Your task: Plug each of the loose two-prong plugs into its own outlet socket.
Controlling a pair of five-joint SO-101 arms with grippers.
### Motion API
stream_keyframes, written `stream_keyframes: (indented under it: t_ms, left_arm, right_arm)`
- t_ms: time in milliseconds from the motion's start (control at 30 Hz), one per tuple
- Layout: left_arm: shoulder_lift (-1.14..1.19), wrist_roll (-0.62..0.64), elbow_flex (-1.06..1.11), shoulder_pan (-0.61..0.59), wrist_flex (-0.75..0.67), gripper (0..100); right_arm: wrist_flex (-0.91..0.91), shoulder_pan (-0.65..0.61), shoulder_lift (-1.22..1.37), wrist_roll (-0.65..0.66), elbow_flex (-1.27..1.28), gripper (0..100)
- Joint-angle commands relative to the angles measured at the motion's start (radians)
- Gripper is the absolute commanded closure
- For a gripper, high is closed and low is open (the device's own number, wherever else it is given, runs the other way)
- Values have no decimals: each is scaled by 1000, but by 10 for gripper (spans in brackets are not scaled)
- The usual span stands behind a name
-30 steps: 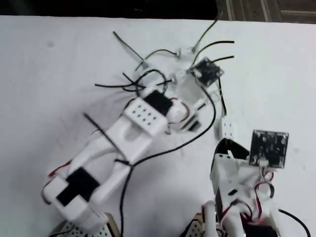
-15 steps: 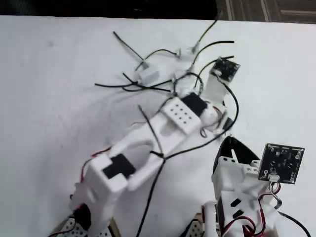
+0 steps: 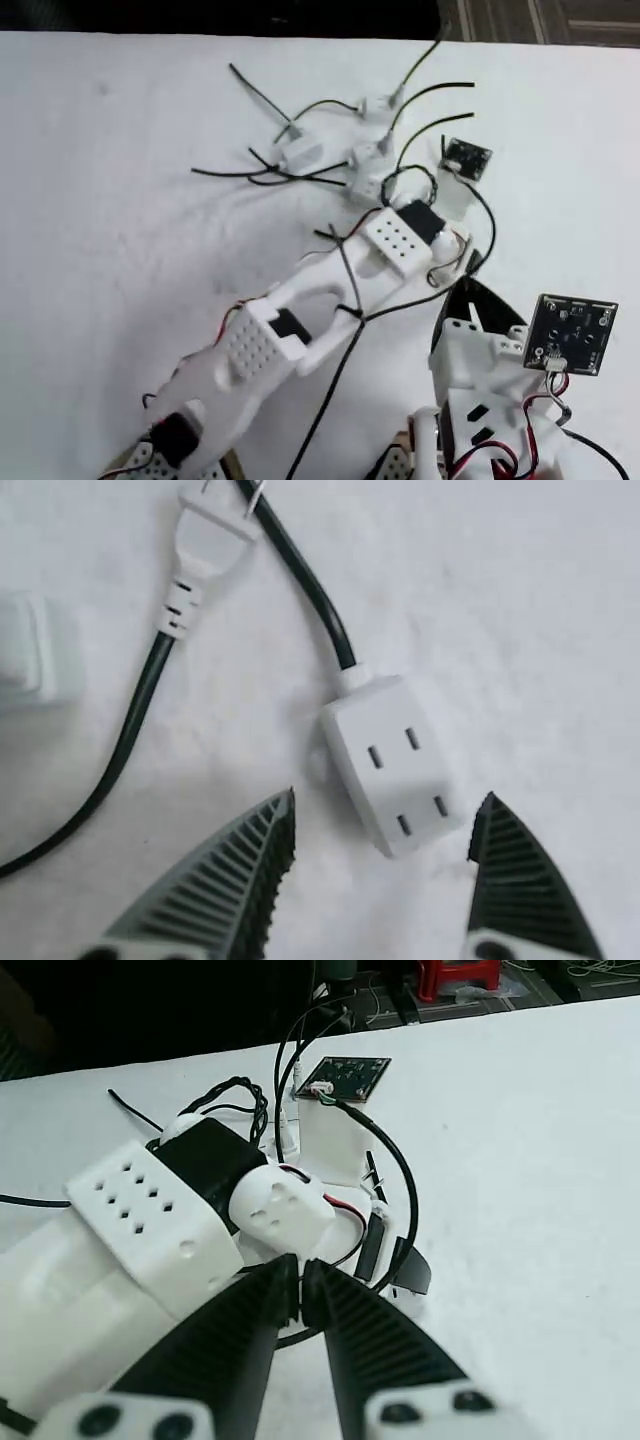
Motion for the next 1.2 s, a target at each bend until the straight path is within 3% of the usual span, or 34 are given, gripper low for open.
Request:
stream_keyframes:
  t_ms: [0, 300, 533, 867, 967, 1100, 1167]
  left_arm:
    - [44, 3, -184, 33, 57, 714]
    - [234, -6, -362, 31, 77, 724]
    - [269, -170, -522, 38, 213, 986]
    - [272, -183, -802, 30, 485, 977]
    - [272, -295, -876, 1, 572, 977]
    - [263, -526, -853, -79, 575, 979]
    - [263, -545, -830, -111, 577, 979]
  right_arm:
    - [4, -5, -1, -12, -35, 981]
    - [5, -5, -1, -12, -35, 981]
    - [5, -5, -1, -12, -37, 981]
    - [5, -5, -2, -12, -38, 981]
    - [5, -5, -2, -12, -38, 981]
    - [5, -5, -2, -12, -40, 981]
    - [13, -5, -2, -5, -40, 981]
